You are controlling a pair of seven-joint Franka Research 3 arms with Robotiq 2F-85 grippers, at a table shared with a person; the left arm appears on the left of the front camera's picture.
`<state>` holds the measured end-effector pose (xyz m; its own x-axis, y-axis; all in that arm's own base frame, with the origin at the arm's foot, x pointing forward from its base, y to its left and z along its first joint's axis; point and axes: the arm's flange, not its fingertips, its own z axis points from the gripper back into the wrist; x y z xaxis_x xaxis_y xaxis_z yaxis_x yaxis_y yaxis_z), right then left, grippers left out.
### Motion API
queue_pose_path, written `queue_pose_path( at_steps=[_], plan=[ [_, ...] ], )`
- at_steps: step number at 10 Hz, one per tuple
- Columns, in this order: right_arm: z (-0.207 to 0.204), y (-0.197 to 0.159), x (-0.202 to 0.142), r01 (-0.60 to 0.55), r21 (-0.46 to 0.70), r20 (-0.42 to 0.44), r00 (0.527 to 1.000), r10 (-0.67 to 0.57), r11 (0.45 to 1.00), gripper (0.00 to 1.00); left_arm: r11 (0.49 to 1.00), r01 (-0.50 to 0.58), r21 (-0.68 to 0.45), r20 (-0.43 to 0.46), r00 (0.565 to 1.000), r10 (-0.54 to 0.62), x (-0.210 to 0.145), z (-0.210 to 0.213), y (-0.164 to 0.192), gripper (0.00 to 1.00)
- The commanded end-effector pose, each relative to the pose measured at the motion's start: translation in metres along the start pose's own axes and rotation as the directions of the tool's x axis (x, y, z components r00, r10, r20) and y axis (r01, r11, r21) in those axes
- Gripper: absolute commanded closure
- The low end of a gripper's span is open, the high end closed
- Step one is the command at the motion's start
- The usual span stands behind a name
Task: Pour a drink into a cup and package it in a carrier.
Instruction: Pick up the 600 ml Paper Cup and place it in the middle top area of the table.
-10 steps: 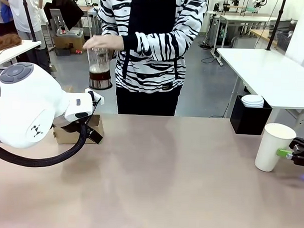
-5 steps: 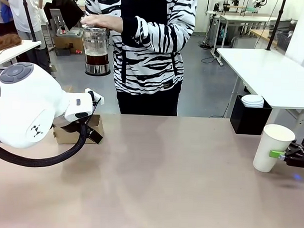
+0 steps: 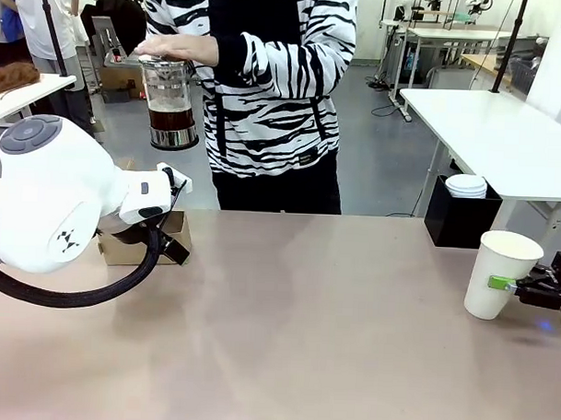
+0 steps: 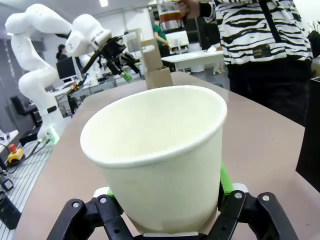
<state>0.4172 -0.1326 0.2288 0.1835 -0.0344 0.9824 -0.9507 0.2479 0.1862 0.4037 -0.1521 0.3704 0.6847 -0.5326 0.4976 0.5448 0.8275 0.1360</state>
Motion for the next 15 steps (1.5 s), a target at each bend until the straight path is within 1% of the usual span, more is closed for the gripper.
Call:
queue_pose_path(
  at_steps=[1, 3, 4, 5, 6, 7, 8, 9, 10, 12, 14, 15],
  plan=[
    [-0.001, 0.000, 0.001, 0.001, 0.006, 0.001, 1.000, -0.001, 1.000, 0.20, 1.000, 0.000, -0.001, 0.001, 1.000, 0.000, 0.000, 0.000, 0.000, 0.00],
    [0.000, 0.000, 0.000, 0.000, 0.000, 0.000, 1.000, 0.000, 1.000, 0.20, 1.000, 0.000, -0.001, 0.001, 1.000, 0.000, 0.000, 0.000, 0.000, 0.00],
    [-0.005, 0.010, 0.015, -0.008, -0.045, 0.033, 0.999, 0.009, 0.999, 0.20, 1.000, 0.000, -0.001, 0.001, 1.000, 0.000, 0.000, 0.000, 0.000, 0.00],
    [-0.016, 0.025, 0.045, -0.001, -0.109, 0.074, 0.997, 0.010, 0.994, 0.20, 1.000, 0.000, -0.001, 0.001, 1.000, 0.000, 0.000, 0.000, 0.000, 0.00],
    [-0.029, 0.035, 0.070, 0.019, -0.187, 0.085, 0.996, -0.003, 0.982, 0.20, 1.000, 0.000, -0.001, 0.001, 1.000, 0.000, 0.000, 0.000, 0.000, 0.00],
    [-0.047, 0.040, 0.093, 0.031, -0.241, 0.086, 0.996, -0.011, 0.970, 0.20, 1.000, 0.000, -0.001, 0.001, 1.000, 0.000, 0.000, 0.000, 0.000, 0.00],
    [-0.072, 0.038, 0.111, 0.042, -0.258, 0.083, 0.996, -0.021, 0.965, 0.20, 1.000, 0.000, -0.001, 0.001, 1.000, 0.000, 0.000, 0.000, 0.000, 0.00],
    [-0.106, 0.033, 0.126, 0.063, -0.258, 0.095, 0.995, -0.039, 0.964, 0.20, 1.000, 0.000, -0.001, 0.001, 1.000, 0.000, 0.000, 0.000, 0.000, 0.00],
    [-0.138, 0.024, 0.134, 0.062, -0.268, 0.090, 0.995, -0.039, 0.962, 0.20, 1.000, 0.000, -0.001, 0.001, 1.000, 0.000, 0.000, 0.000, 0.000, 0.00],
    [-0.203, 0.008, 0.138, 0.053, -0.293, 0.075, 0.997, -0.032, 0.955, 0.20, 1.000, 0.000, -0.001, 0.001, 1.000, 0.000, 0.000, 0.000, 0.000, 0.00],
    [-0.257, -0.008, 0.123, 0.030, -0.325, 0.050, 0.999, -0.014, 0.945, 0.20, 1.000, 0.000, -0.001, 0.001, 1.000, 0.000, 0.000, 0.000, 0.000, 0.00],
    [-0.276, -0.015, 0.112, 0.009, -0.346, 0.036, 0.999, 0.004, 0.938, 0.20, 1.000, 0.000, -0.001, 0.001, 1.000, 0.000, 0.000, 0.000, 0.000, 0.00]
  ],
)
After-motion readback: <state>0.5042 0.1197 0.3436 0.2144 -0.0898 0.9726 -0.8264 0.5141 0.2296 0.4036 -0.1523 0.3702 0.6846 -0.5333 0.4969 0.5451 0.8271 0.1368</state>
